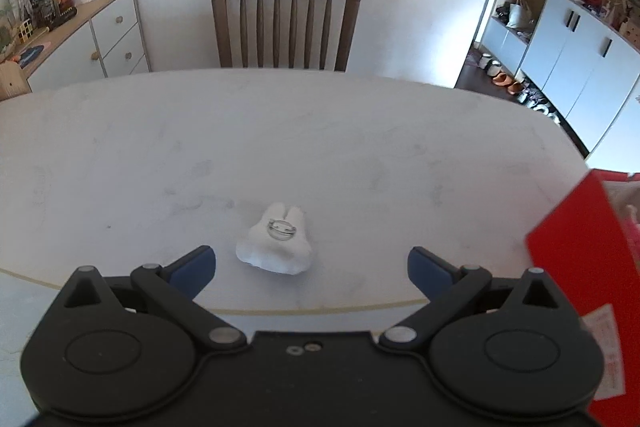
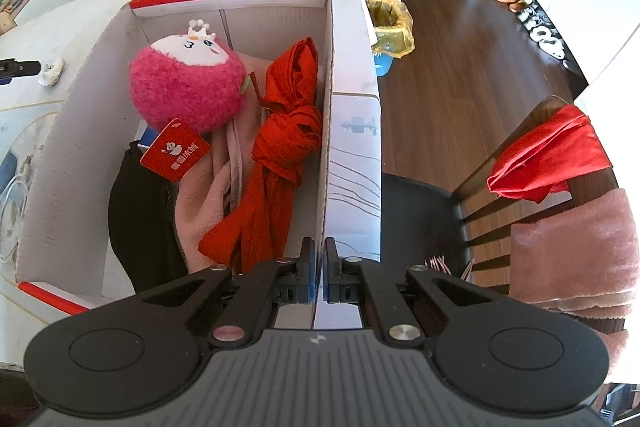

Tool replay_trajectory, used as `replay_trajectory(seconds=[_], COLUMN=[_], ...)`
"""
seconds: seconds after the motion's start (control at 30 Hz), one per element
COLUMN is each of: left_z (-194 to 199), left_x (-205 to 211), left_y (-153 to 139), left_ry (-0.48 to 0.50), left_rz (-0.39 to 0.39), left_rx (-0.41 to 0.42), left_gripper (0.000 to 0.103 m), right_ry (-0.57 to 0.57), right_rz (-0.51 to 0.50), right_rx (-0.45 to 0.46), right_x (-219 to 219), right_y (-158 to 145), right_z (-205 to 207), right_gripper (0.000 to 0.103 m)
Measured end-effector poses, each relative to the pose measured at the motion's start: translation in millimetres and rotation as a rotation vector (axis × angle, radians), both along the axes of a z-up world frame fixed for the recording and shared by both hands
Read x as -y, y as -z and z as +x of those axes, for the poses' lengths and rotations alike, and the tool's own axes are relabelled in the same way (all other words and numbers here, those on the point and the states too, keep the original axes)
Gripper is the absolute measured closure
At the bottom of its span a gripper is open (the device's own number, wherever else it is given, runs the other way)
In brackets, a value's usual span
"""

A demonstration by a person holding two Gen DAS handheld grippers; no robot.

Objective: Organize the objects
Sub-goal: 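Open the left gripper and move it to the small white plush, then grasp the small white plush with the left gripper, then carry the white plush toward the shoebox with the left gripper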

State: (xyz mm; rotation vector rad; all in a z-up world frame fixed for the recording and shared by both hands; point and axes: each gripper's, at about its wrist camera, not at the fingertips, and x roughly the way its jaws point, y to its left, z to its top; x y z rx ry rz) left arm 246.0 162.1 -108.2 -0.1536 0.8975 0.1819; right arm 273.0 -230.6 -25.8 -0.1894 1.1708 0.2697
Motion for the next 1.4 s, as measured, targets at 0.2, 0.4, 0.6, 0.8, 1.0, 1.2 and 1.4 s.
replay_trajectory(seconds=[0.2, 0.4, 0.6, 0.8, 1.0, 1.2, 1.4], left_z=[10, 19, 21, 20, 14, 7, -7], left_x=[-5, -11, -11, -12, -10, 1, 18], left_y=[23, 37, 41, 40, 34, 17, -5], left_ry=[-0.015, -0.010, -0.006, -0.026, -0.033, -0.018, 0.022], left_rz=[0.024, 0.033, 0.025, 0.024, 0.032, 0.033, 0.010], left_rx=[-0.034, -0.050, -0.052, -0.038, -0.023, 0.006, 0.042], left_gripper=[0.002, 0.010, 0.024, 0.043, 0.052, 0.053, 0.053], right_ry=[0.009, 0.007, 0.009, 0.009, 0.009, 0.006, 0.003], right_rz=[-0.008, -0.020, -0.029, -0.034, -0.035, -0.038, -0.042], right_rx=[-0.007, -0.011, -0.016, -0.018, -0.018, -0.015, -0.011], right_x=[-2, -3, -4, -5, -5, -5, -6], right_y=[2, 2, 2, 3, 3, 3, 3], right_z=[1, 1, 2, 2, 2, 2, 1], right_gripper=[0.100, 0.100, 0.100, 0.100, 0.100, 0.100, 0.100])
